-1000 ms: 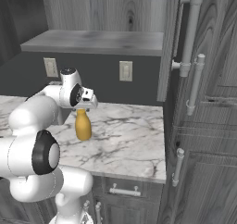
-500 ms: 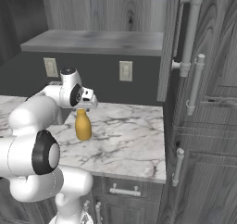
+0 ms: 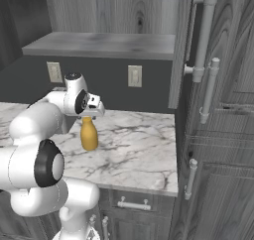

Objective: There is a tray on the dining counter. Grab the cup, mug, and pitcher and place them on the tray. The pitcher may be placed next to the tray if it cannot fit the tray.

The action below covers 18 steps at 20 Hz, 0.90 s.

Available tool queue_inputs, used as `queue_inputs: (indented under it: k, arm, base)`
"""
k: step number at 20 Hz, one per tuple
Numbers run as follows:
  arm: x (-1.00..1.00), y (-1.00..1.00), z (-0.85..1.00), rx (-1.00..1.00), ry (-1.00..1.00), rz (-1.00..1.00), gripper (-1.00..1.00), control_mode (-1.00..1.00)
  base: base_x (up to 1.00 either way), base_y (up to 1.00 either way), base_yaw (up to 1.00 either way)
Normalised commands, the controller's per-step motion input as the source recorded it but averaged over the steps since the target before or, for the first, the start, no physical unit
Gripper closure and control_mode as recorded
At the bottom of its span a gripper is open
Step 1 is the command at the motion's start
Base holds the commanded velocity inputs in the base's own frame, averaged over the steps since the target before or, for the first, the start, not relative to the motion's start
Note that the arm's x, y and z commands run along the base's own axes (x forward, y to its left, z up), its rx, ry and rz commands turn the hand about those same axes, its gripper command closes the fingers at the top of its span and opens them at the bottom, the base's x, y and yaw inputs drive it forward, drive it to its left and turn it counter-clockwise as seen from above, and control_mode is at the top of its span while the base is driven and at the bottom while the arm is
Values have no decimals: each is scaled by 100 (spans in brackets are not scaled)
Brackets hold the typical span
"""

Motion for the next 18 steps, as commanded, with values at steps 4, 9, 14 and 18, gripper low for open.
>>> queue_inputs:
  k: [4, 9, 14, 18]
  arm:
    - [-4, -2, 0, 0, 0, 0, 100, -100]
    - [-3, -3, 10, 0, 0, 0, 100, -100]
    - [-25, -2, 25, 0, -2, 0, 100, -100]
    - [-50, -13, 31, 0, -2, 0, 100, -100]
  base:
    - [0, 0, 0]
    - [0, 0, 0]
    - [0, 0, 0]
    - [0, 0, 0]
